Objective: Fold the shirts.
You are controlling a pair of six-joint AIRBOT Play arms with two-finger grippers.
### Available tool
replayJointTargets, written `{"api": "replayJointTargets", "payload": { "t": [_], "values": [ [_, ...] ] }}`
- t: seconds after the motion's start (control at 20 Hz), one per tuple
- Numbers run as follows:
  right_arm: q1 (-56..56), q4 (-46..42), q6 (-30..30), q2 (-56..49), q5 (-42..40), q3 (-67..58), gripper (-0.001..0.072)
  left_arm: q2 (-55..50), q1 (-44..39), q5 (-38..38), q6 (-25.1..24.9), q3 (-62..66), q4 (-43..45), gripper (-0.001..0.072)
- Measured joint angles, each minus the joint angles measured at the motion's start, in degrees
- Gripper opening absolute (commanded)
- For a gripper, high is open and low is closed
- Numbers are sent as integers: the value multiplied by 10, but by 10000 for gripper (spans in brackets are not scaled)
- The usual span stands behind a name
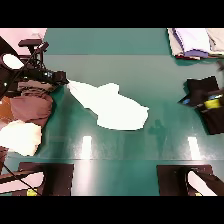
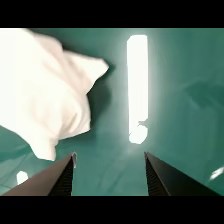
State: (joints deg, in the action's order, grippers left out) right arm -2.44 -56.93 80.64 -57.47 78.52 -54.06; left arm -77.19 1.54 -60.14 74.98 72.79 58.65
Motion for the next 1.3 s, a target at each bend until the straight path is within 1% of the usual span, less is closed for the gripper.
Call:
{"api": "replayJointTargets", "payload": {
  "t": [0.05,0.15,0.3,0.35,0.4,0.45,0.5,0.6,0.7,0.8,1.0,1.15,1.3],
  "values": [
    [23,19,-7,-18,-24,28,485,1,0,-2,0,1,3,24],
    [73,46,-17,-59,-73,63,433,2,0,-5,1,2,7,24],
    [141,65,-24,-123,-139,80,431,3,0,-8,1,2,10,24],
    [158,68,-25,-145,-153,77,417,3,0,-9,1,2,11,24],
    [173,70,-27,-163,-162,72,283,3,0,-11,0,2,12,24],
    [185,73,-28,-181,-170,63,131,3,0,-12,0,2,13,24],
    [192,73,-28,-195,-175,53,17,3,0,-12,0,2,13,24],
    [200,69,-30,-213,-184,28,17,4,0,-15,0,2,14,23],
    [199,48,-31,-214,-180,-6,16,15,0,-21,0,6,17,23],
    [186,10,-31,-190,-152,-54,16,43,0,-23,0,23,27,23],
    [140,-65,-22,-93,-76,-184,15,135,0,-24,0,119,39,22],
    [106,-85,-18,-17,-22,-293,16,207,0,-27,7,218,31,23],
    [82,-95,-11,43,15,-378,16,267,0,-29,22,309,23,22]
  ]
}}
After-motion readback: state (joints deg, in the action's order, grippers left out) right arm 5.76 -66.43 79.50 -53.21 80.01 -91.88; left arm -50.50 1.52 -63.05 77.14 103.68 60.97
